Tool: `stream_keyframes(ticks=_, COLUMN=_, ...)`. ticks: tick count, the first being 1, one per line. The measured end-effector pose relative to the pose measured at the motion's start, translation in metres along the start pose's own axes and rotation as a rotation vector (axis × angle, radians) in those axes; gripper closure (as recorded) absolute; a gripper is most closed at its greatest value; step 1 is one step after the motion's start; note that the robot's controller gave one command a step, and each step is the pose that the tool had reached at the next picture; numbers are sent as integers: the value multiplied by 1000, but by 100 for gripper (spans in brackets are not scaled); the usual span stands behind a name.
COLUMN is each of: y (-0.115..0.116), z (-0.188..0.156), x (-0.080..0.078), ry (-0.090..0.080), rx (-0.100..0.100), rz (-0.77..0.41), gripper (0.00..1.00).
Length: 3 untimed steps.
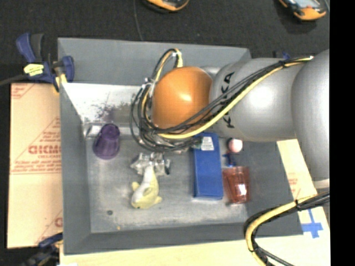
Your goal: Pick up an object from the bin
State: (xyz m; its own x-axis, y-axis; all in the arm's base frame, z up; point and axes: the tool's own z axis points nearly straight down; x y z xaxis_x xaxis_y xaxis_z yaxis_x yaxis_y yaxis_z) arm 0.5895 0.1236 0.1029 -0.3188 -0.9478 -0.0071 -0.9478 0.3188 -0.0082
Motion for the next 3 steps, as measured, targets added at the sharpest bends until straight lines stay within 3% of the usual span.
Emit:
stream_keyframes(ticks=2, y=-1, z=-92, x=-1, ry=-1, rx=-1, rz=5, gripper=100)
stream_keyframes(ticks=3, y=-3, z=-111, x=-1, ry=-6, rx=7, rz=9, gripper=100)
